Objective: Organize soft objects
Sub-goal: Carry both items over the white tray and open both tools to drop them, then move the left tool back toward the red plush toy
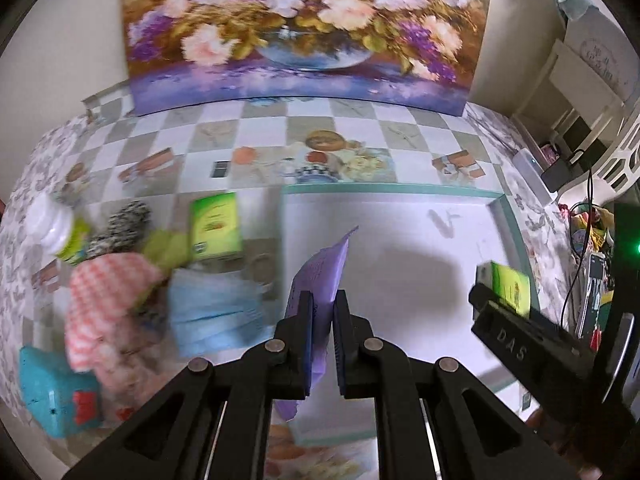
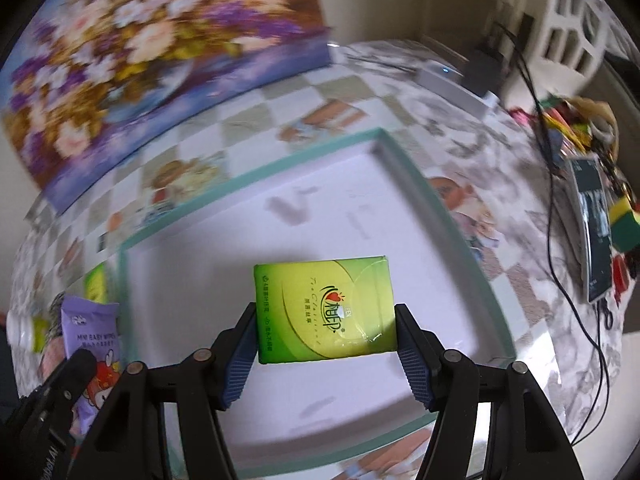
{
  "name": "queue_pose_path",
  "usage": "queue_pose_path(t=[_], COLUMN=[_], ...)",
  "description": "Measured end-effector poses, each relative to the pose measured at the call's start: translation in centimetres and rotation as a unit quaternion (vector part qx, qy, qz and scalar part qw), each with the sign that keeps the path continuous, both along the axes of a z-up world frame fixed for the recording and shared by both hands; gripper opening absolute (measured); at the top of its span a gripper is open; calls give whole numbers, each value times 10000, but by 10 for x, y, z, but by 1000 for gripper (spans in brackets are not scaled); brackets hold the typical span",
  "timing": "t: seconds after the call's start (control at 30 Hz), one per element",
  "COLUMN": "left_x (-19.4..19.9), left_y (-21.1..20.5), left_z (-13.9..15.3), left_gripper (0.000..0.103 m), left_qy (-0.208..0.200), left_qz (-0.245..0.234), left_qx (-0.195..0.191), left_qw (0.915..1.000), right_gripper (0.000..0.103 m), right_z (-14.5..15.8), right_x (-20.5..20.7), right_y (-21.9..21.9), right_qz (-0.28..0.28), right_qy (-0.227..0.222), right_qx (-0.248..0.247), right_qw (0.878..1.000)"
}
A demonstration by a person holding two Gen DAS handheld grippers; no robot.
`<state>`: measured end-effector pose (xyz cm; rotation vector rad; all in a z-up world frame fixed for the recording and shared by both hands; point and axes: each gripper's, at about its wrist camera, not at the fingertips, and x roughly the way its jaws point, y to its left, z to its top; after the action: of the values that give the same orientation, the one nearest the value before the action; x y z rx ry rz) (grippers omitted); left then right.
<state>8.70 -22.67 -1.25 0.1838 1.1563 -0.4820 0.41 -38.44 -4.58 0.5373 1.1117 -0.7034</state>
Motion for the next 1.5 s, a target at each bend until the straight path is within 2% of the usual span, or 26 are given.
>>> queue_pose_path(t=[0.27,0.33,0.37,0.47,0.57,0.63,0.7,0.77,0.87,0.97,1.07,1.23,1.5], left_x=[6,5,5,8,12,15,21,25,30,31,32,33,29], left_y=[-37,-38,-37,-26,-14,-6,4,14,26,33,40,55,85], left_z=[-19,-24,-25,-22,-17,-14,-12,-12,-15,-22,-28,-39,-33], left_gripper=[11,14,19,51,53,60,78,87,88,96,97,97,97], left_qy=[84,145,151,197,212,131,95,113,145,142,195,508,574], left_qz=[-64,-107,-109,13,178,283,447,600,806,939,1024,1222,1477], left_qx=[-231,-157,-106,-159,-185,-88,-25,-18,70,272,375,494,495], left_qw=[9997,9997,9998,9997,9994,9995,9990,9981,9966,9951,9938,9900,9861], right_gripper=[68,68,68,69,69,69,71,80,84,86,101,102,102], right_z=[-7,-6,-4,-1,0,0,0,-4,-12,-18,-21,-19,-6], right_x=[-11,-10,-9,-7,-6,-6,-6,-5,-4,-4,-6,-5,3], right_y=[-19,-17,-16,-11,-7,-4,0,4,9,12,13,22,57], right_qz=[-303,-291,-268,-182,-126,-55,5,49,150,167,134,205,680], right_qy=[185,212,209,203,248,235,224,274,332,411,456,435,331], right_qx=[-144,-201,-225,-262,-301,-285,-251,-232,-145,-121,-155,-185,-293], right_qw=[9993,9991,9992,9993,9992,9993,9994,9993,9992,9989,9987,9987,9967])
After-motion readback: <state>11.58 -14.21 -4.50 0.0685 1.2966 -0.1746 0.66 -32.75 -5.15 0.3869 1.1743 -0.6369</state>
